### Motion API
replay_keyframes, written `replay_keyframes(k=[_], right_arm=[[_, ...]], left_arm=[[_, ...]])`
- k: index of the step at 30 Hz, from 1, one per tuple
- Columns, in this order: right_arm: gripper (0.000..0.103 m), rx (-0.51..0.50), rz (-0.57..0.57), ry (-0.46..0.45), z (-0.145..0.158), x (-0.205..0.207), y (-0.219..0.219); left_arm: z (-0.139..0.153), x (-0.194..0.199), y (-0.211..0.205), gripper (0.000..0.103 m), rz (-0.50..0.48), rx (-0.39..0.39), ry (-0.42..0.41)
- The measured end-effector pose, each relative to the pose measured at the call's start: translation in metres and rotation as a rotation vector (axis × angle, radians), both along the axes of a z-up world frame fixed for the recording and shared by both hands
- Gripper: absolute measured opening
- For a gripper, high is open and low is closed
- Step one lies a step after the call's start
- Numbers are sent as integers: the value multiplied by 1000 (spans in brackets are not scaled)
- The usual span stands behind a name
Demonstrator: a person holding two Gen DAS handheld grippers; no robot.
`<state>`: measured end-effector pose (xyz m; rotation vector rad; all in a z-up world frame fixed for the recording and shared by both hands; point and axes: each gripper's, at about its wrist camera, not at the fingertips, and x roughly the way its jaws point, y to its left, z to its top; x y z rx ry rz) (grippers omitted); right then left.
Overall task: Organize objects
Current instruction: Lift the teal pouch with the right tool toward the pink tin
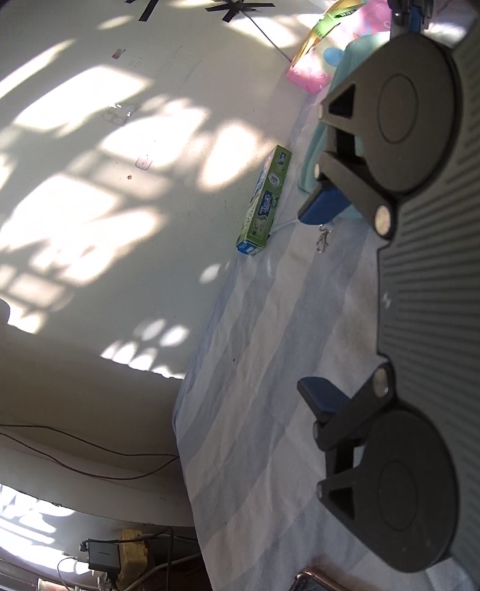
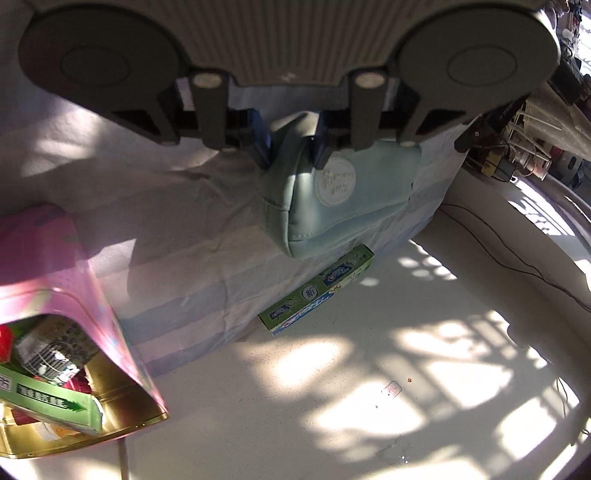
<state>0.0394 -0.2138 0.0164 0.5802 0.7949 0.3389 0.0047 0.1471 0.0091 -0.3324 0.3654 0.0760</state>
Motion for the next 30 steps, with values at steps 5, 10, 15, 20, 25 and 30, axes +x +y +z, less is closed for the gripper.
replay_keyframes(k=[5,10,15,20,25,30], right_arm=[[27,-49,-90,-59,3,-79,-72],[44,-199,-170,-146,9,-132,-107],[56,-289,-153,-237,14,-145,-104],[80,-393,-47,-267,4,-134,-81],[89,-524,60,-283,-7,-117,-58],[79,-547,90,-308,-7,-103,-42]], left_arm=[[3,-1,-39,91,-174,90,6],[11,-12,-91,91,-381,25,35],[14,0,-139,91,-508,8,109],[0,16,-148,91,-503,-39,242],[-15,31,-155,90,-524,-129,324],[-4,20,-172,73,-517,-19,303]])
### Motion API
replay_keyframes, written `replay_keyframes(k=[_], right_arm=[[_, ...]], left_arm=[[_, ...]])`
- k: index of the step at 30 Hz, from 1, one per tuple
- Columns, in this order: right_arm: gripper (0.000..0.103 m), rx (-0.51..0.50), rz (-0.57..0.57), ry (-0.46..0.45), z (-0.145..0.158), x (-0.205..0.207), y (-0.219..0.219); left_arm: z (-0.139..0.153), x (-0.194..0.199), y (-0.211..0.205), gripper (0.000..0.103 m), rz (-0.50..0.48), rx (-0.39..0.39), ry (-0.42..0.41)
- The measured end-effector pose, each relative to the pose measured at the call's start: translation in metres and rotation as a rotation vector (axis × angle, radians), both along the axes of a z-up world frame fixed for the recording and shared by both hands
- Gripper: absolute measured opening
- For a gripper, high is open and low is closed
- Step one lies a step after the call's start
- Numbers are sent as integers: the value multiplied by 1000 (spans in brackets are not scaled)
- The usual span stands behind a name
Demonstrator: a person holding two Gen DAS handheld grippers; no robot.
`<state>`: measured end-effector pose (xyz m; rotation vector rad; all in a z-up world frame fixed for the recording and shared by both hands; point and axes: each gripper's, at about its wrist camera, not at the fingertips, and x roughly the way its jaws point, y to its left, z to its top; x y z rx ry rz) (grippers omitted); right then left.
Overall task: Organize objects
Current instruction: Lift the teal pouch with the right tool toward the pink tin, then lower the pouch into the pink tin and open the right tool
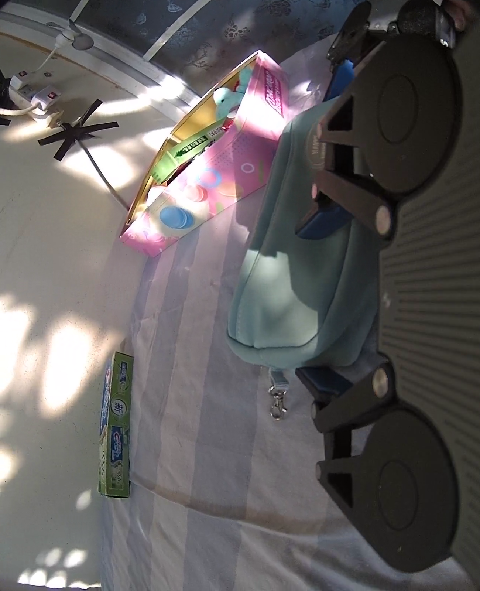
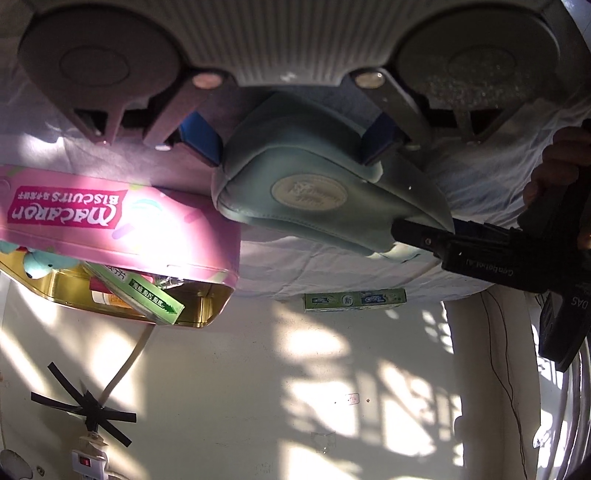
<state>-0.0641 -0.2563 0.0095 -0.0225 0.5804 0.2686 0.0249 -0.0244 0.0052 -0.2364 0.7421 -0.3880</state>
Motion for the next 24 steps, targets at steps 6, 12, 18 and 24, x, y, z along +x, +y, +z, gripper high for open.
replay_keyframes(k=[6,12,18,24], right_arm=[[79,25,34,-238,53,-30,-14],[79,53,-67,-310,75,-6,-66],[79,62,-199,-321,72,27,-141],[82,125,-293,-271,52,73,-198]], left_arm=[[66,-14,5,71,-10,-116,-142],[99,26,-73,71,-60,-58,-242],[99,81,-154,71,-135,-44,-243],[84,124,-209,72,-129,18,-253]])
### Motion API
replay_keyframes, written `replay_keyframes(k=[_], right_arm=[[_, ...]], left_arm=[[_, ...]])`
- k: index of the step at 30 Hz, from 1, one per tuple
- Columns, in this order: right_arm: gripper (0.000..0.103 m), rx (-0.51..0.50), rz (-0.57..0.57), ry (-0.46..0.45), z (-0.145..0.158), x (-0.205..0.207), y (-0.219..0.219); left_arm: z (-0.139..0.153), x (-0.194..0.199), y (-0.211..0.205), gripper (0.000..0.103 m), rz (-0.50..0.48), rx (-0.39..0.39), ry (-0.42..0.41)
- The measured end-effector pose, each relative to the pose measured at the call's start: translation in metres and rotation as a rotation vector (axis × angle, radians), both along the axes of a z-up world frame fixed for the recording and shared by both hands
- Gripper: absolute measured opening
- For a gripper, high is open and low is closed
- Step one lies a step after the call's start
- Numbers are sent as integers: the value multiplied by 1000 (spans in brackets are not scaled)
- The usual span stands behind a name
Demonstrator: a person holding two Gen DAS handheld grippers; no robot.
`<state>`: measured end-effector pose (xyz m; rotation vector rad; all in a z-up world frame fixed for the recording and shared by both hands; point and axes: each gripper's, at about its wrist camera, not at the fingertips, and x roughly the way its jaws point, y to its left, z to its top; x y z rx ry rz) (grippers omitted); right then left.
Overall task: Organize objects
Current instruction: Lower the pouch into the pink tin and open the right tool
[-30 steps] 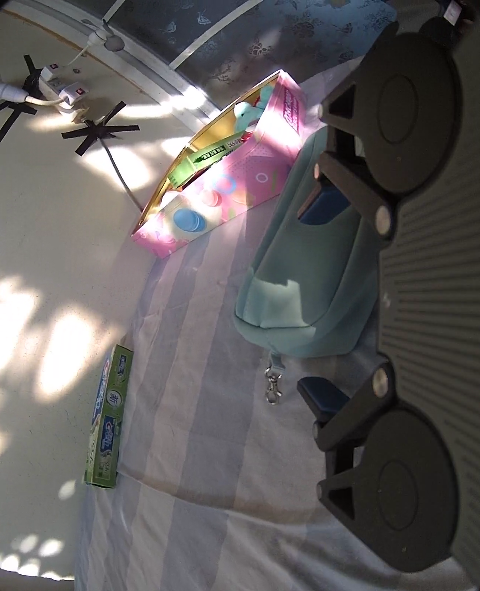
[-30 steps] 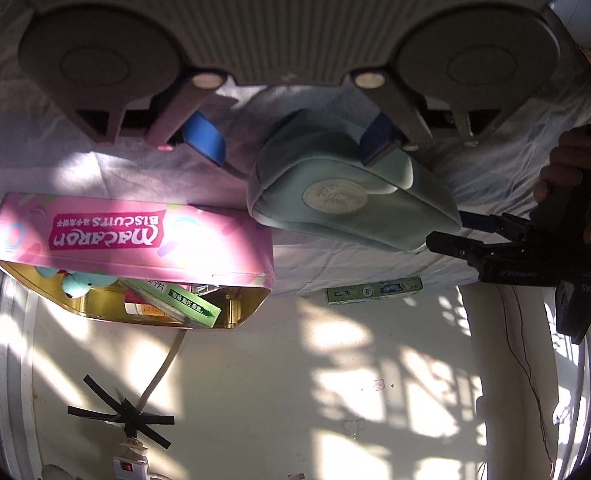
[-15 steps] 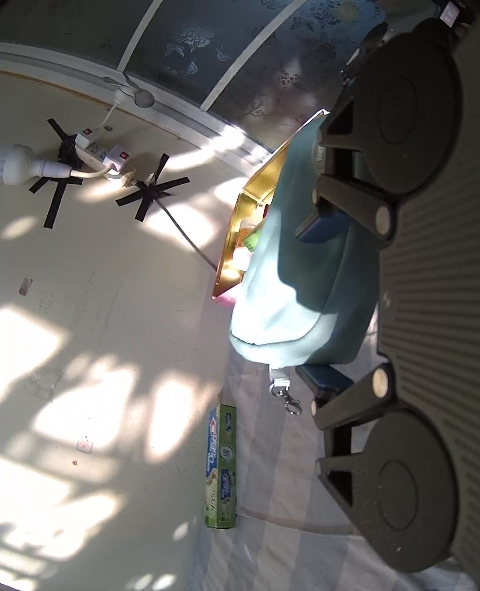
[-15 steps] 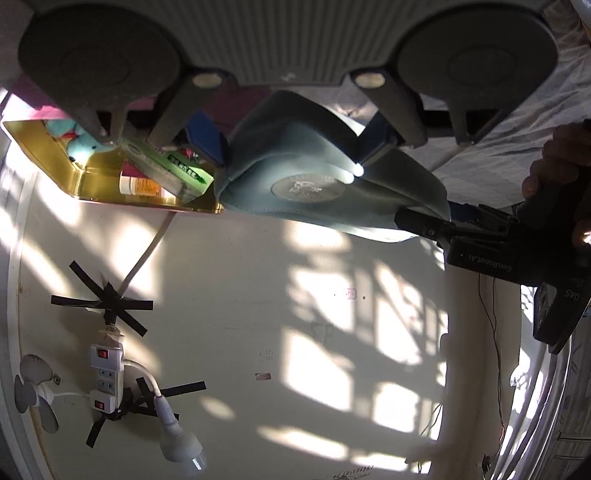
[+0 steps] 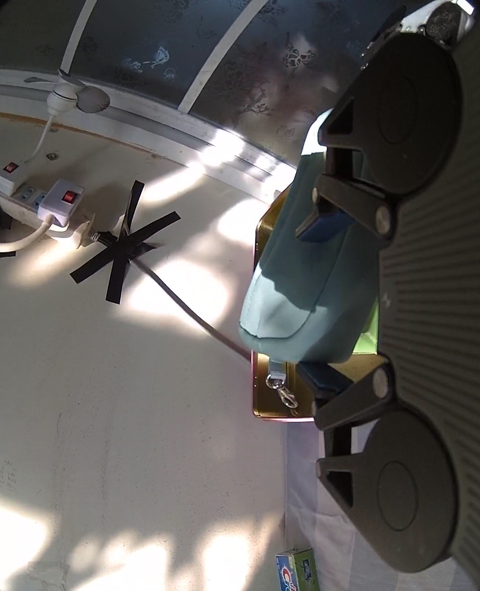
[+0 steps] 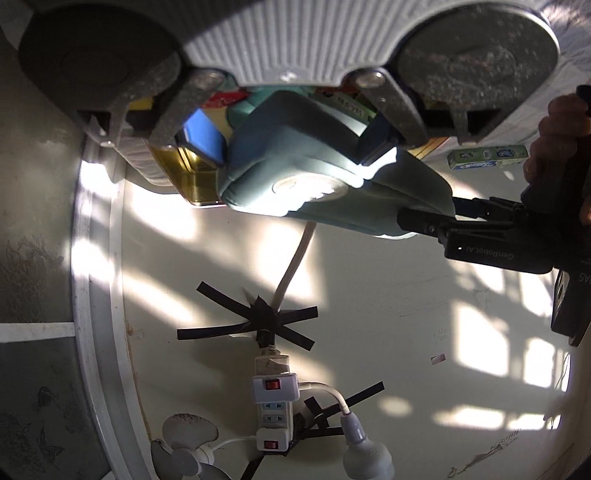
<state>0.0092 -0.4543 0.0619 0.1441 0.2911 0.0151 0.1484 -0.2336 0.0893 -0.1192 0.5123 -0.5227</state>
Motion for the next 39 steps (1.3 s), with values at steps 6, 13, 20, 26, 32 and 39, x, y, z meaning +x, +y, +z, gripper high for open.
replay_keyframes(k=[6,13,20,26,32,39], right_arm=[[82,-46,-106,21,-25,33,-1],[83,-6,-114,-3,-17,9,-1],[83,93,-154,-21,-14,-36,8],[83,180,-170,-42,-13,-80,27],[82,197,-179,-42,-15,-112,48],[82,224,-193,5,-30,-126,70]], left_arm=[[-16,-4,-13,79,17,70,5],[-12,-54,-17,81,23,166,-62],[-14,-103,-3,81,43,240,-101],[-20,-135,13,83,81,264,-119],[-34,-159,33,88,117,279,-122],[-59,-169,58,88,145,270,-49]])
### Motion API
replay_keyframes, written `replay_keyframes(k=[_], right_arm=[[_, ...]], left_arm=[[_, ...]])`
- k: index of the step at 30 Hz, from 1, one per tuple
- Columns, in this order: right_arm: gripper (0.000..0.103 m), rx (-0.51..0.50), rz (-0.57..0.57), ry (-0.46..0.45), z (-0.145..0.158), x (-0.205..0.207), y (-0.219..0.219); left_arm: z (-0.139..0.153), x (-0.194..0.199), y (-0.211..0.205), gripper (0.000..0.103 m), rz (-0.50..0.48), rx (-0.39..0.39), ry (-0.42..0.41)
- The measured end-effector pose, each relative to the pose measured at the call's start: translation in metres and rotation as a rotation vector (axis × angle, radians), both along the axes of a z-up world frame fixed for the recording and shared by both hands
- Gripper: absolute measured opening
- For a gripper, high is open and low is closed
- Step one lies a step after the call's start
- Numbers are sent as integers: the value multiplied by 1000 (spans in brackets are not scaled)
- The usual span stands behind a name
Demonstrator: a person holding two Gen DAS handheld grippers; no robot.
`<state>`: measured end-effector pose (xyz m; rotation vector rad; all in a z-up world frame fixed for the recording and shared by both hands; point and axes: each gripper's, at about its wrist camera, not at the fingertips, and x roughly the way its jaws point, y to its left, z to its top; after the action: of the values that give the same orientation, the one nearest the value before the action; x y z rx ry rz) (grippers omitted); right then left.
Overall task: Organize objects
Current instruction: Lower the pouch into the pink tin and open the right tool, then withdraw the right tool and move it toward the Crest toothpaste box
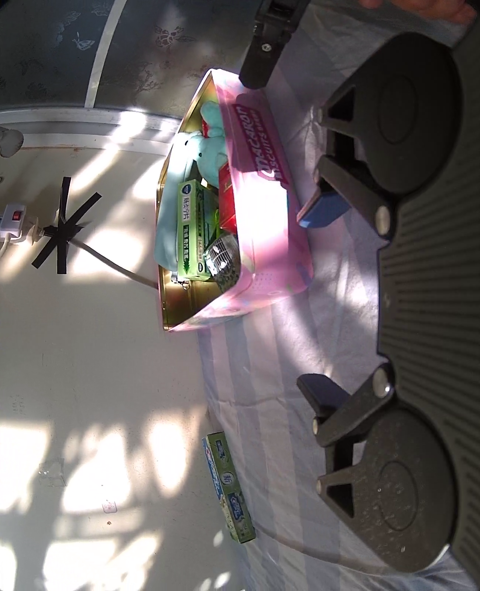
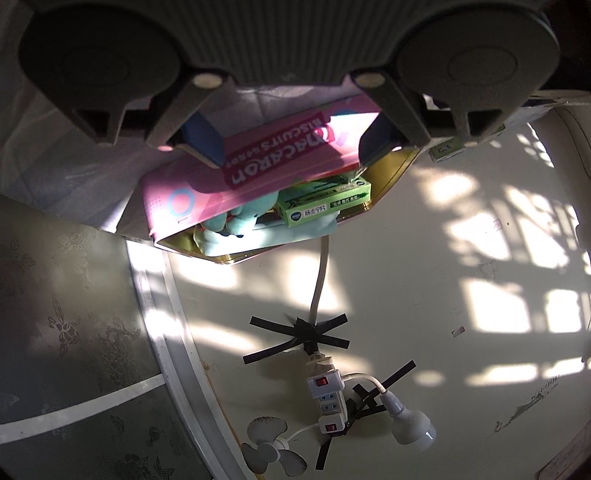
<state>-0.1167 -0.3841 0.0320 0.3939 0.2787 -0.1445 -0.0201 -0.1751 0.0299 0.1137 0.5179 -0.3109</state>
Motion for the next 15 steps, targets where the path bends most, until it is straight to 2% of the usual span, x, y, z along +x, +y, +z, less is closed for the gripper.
replay_keyframes(k=[4,12,15], right_arm=[[82,-8,13,28,-7,2,16],[82,-119,2,-20,-11,-2,49],[82,-135,-4,-22,-15,0,53]], left_arm=[[-12,-2,12,88,19,-8,21],[-33,-2,26,88,44,14,-12],[-35,1,30,88,39,-7,-7]])
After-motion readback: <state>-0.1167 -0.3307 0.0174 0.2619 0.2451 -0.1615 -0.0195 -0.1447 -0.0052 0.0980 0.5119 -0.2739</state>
